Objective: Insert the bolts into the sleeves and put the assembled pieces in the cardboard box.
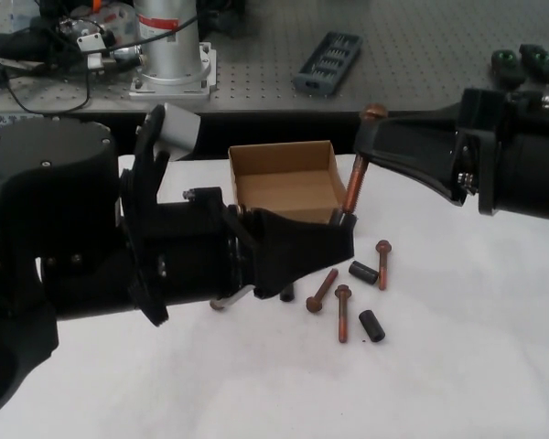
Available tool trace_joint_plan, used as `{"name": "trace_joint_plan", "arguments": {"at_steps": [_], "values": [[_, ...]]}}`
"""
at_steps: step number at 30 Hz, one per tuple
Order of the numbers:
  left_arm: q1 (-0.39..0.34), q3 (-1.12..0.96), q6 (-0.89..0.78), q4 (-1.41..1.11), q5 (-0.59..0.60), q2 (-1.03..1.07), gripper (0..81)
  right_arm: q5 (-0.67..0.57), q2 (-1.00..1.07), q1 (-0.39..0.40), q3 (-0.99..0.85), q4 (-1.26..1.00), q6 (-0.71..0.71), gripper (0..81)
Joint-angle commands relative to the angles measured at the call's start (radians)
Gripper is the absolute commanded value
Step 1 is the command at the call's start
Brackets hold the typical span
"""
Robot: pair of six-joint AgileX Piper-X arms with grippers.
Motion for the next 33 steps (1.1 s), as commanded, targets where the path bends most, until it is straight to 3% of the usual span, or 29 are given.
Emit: {"name": "trace_joint_plan", "arguments": {"at_steps": [1, 16, 33], "values": [[0.000, -0.004, -0.017, -0.021, 0.040, -0.013, 0.6, 0.003, 0.001, -0.005, -0.005, -0.001, -0.027, 2.9], [0.000, -0.004, -0.020, -0.078, 0.038, -0.016, 0.6, 0.021, 0.001, -0.005, -0.005, 0.045, -0.048, 2.9], [0.000, -0.004, -0.011, -0.081, -0.087, -0.016, 0.6, -0.048, -0.002, 0.001, -0.005, 0.044, -0.015, 2.9]]}}
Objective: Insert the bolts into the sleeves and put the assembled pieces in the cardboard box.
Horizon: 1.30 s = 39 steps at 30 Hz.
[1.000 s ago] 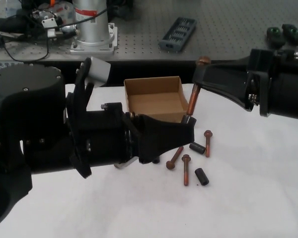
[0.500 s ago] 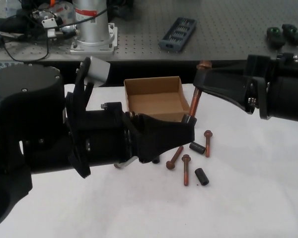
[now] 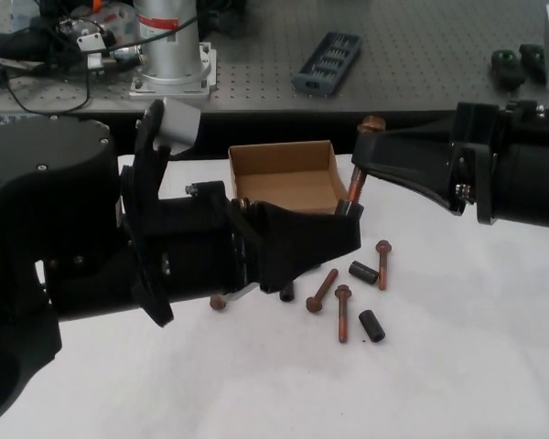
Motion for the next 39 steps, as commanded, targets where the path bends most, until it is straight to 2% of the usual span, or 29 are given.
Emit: {"name": "trace_joint_plan", "arguments": {"at_steps": [1, 12, 24, 34, 36, 39], "values": [[0.001, -0.010, -0.004, -0.027, -0.066, -0.016, 0.6, -0.033, -0.002, 0.001, -0.005, 0.001, 0.001, 2.9], [0.001, -0.010, -0.004, -0.027, -0.118, -0.016, 0.6, -0.073, -0.001, 0.001, -0.005, 0.001, -0.044, 2.9], [0.001, -0.010, -0.004, -0.078, -0.118, -0.016, 0.6, -0.257, -0.001, 0.001, -0.005, 0.046, -0.077, 2.9], [0.001, -0.010, -0.004, -0.117, -0.118, -0.016, 0.6, -0.253, -0.001, 0.001, -0.005, 0.046, -0.077, 1.3], [0.001, -0.010, -0.004, -0.117, -0.118, -0.016, 0.6, -0.253, -0.001, 0.001, -0.005, 0.046, -0.077, 11.8], [0.001, -0.010, -0.004, -0.117, -0.118, -0.016, 0.6, -0.253, -0.001, 0.001, -0.005, 0.046, -0.067, 35.3]]}}
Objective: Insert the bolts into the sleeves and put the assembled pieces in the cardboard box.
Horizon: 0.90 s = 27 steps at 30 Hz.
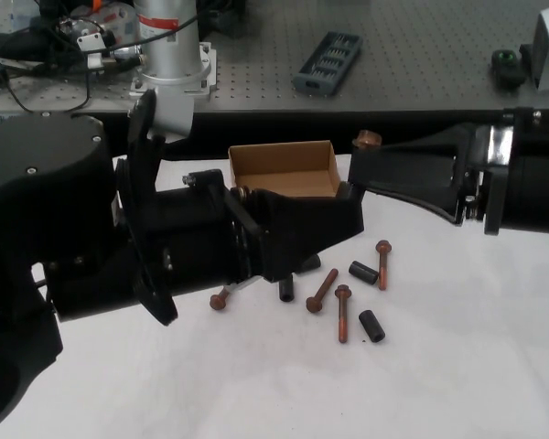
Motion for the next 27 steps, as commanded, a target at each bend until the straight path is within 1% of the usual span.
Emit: {"name": "trace_joint_plan", "arguments": {"at_steps": [1, 2, 5, 13, 17, 20, 25, 27], "values": [[0.010, -0.015, -0.004, -0.051, -0.074, -0.009, 0.6, -0.077, -0.006, 0.007, -0.003, 0.024, 0.013, 40.8], [0.010, -0.015, -0.004, -0.051, -0.074, -0.009, 0.6, -0.077, -0.006, 0.007, -0.003, 0.024, 0.029, 42.5], [0.010, -0.015, -0.004, -0.051, -0.074, -0.009, 0.6, -0.089, -0.006, 0.007, -0.003, 0.024, 0.041, 40.2], [0.010, -0.015, 0.021, -0.051, -0.074, -0.009, 0.6, -0.135, -0.006, 0.007, -0.003, 0.055, 0.039, 40.0], [0.010, -0.015, 0.021, -0.060, -0.082, -0.009, 0.6, -0.132, -0.006, 0.007, -0.003, 0.123, -0.024, 40.0], [0.010, -0.015, 0.021, -0.067, -0.094, -0.009, 0.6, -0.100, -0.006, 0.007, -0.003, 0.164, -0.072, 40.0], [0.010, -0.015, 0.019, -0.086, -0.096, -0.009, 0.6, -0.033, -0.006, 0.007, -0.008, 0.167, -0.144, 40.0], [0.010, -0.015, 0.019, -0.094, -0.096, -0.009, 0.6, -0.025, -0.006, 0.007, -0.014, 0.167, -0.174, 40.0]]}}
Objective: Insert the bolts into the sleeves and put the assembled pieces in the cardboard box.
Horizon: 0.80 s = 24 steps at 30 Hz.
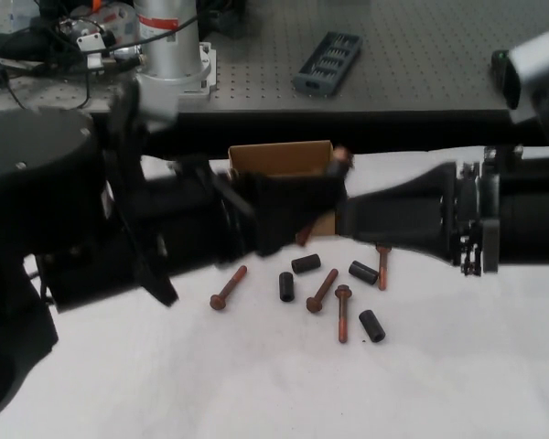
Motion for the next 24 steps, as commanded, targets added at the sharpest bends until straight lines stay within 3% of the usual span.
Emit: {"name": "trace_joint_plan", "arguments": {"at_steps": [1, 9, 17, 20, 24], "values": [[0.001, -0.014, 0.011, -0.055, -0.028, -0.009, 0.6, 0.002, -0.006, -0.001, -0.010, 0.005, -0.025, 40.0], [0.001, -0.014, 0.028, -0.052, -0.038, -0.009, 0.6, 0.004, -0.006, -0.007, -0.009, 0.011, -0.030, 40.0], [0.055, -0.056, 0.289, 0.169, -0.117, 0.027, 0.6, -0.079, -0.006, -0.089, -0.009, 0.134, -0.089, 38.4], [0.102, -0.116, 0.314, 0.211, -0.083, 0.102, 0.6, -0.114, -0.006, -0.134, -0.009, 0.205, -0.145, 29.2], [0.162, -0.224, 0.317, 0.216, -0.071, 0.250, 0.6, -0.162, -0.006, -0.197, -0.009, 0.253, -0.187, 9.9]]}}
